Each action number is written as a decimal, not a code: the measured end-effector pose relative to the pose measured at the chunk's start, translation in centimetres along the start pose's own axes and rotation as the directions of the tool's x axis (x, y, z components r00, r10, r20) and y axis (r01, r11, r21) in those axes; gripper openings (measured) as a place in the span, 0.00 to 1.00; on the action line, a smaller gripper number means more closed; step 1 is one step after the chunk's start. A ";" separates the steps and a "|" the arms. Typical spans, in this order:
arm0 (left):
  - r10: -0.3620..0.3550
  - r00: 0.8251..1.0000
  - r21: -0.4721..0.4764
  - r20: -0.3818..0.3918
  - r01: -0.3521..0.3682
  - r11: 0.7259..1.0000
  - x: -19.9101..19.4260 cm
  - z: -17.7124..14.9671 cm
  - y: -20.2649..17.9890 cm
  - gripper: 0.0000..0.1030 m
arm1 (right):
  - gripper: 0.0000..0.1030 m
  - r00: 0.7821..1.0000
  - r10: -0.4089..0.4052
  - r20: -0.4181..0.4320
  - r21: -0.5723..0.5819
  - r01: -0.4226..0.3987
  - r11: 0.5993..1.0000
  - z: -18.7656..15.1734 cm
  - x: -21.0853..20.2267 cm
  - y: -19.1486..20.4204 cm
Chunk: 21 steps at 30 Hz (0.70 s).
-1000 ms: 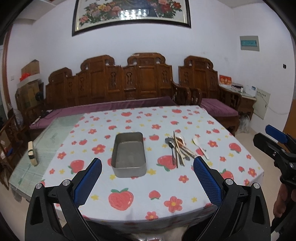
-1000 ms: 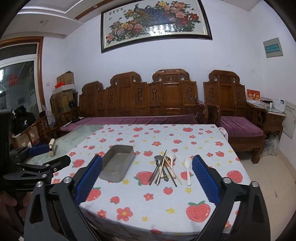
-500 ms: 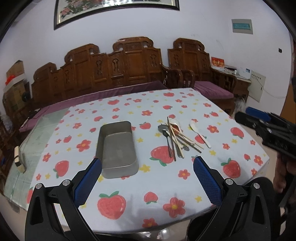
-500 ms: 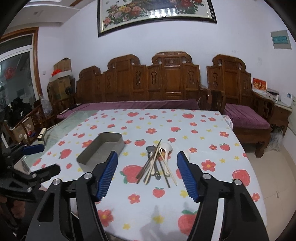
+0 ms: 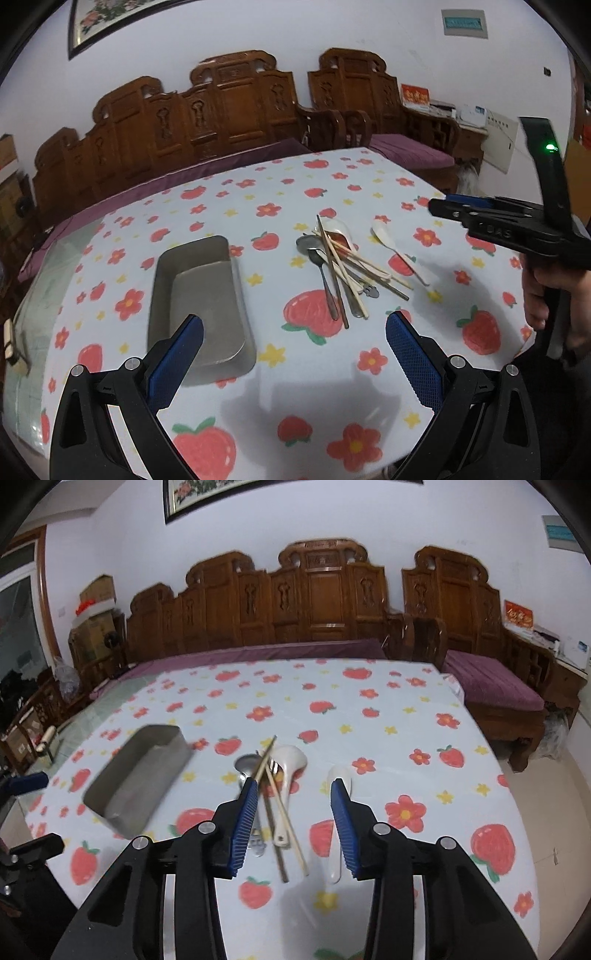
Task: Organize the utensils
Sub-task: 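Grasp the white ceramic spoon with the right tool while the left tool grasps a dark chopstick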
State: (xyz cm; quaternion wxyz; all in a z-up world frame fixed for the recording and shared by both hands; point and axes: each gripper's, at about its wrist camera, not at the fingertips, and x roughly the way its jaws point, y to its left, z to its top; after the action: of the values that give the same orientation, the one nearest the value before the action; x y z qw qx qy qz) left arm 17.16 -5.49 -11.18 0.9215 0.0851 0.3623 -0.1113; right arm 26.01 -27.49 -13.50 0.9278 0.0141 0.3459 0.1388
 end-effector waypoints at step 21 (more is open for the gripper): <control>-0.045 0.988 -0.042 -0.149 0.040 0.998 11.0 0.5 -1.8 0.71 | 0.42 0.955 -0.067 -0.289 -0.073 0.048 0.996 -4.6 12.1 -3.5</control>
State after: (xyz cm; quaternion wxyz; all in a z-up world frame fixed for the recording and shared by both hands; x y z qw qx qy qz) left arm 24.89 -8.92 -18.52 0.8907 0.0674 0.4341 -0.1171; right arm 32.66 -27.89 -25.16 0.8704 -0.0468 0.4742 0.1236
